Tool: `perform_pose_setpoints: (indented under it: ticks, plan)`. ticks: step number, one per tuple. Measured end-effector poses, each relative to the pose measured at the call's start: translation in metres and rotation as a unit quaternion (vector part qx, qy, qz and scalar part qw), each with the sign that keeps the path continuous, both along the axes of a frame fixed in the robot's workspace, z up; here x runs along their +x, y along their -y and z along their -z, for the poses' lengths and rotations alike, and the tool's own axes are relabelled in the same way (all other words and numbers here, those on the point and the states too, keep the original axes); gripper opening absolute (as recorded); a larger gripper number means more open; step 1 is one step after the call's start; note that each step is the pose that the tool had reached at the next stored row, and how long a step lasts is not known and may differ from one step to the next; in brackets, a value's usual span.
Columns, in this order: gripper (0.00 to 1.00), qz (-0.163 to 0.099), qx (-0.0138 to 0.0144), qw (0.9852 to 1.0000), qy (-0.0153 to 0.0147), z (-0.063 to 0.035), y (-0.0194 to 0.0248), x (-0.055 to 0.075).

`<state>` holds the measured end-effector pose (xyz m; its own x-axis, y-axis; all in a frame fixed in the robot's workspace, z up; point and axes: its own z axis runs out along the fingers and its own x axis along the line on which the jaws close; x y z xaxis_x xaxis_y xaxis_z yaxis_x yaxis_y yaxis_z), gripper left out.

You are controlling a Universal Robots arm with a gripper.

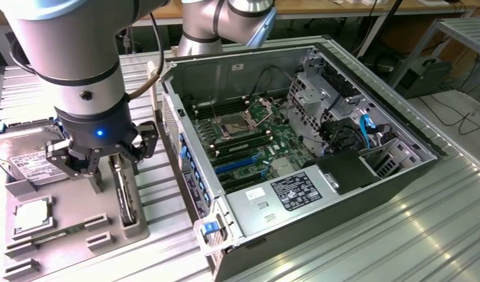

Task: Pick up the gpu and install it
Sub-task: 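Pick up the gpu and move the gpu toward the slot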

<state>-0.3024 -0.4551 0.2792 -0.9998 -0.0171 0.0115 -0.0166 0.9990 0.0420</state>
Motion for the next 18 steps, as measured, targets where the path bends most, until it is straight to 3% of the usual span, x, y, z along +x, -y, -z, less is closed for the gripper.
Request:
perform_pose_setpoints:
  ticks: [18]
  plan:
    - [0.6, -0.002, 0.0, 1.0, 0.0, 0.0344, 0.0001, 0.0]
